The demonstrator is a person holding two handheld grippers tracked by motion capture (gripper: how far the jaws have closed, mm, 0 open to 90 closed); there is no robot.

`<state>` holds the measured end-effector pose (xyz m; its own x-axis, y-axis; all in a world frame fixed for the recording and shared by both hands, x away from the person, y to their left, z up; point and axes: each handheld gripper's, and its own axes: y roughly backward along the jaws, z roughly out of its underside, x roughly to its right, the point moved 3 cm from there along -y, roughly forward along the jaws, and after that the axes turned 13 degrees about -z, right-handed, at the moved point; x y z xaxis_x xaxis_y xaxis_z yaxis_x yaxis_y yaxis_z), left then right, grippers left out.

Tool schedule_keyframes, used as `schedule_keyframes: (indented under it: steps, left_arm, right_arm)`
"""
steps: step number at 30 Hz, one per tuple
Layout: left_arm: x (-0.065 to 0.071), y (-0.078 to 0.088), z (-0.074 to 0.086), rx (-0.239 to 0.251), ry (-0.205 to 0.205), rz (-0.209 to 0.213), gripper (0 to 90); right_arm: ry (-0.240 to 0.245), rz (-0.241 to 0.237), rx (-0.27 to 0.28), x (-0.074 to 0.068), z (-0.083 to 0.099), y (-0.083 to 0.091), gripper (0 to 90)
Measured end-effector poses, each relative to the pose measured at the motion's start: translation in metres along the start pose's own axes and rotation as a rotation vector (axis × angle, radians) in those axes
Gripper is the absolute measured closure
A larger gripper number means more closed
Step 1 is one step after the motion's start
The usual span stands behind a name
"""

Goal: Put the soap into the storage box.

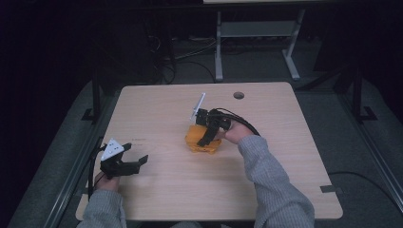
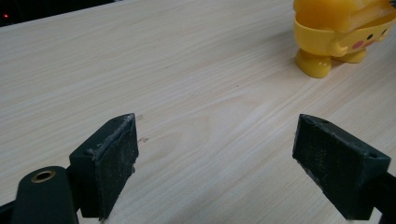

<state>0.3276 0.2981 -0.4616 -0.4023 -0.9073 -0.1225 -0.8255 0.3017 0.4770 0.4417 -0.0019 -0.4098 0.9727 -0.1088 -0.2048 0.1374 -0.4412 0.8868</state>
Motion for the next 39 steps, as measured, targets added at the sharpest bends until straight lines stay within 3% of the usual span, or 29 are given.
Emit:
schedule_keyframes:
  steps: [16,39]
  left_arm:
    - [-0.0001,0.0001,-0.0001,-0.002,-0.001,-0.002,13.8]
    - [0.0000,0.0004,-0.0003,-0.004,-0.004,-0.003,13.8]
  right_arm:
    - [0.015,0.005,-0.028,0.0005,0.0039,-0.0031,21.1]
    - [0.007,0.018,-0.019,-0.0001,0.0045,-0.0053,21.0]
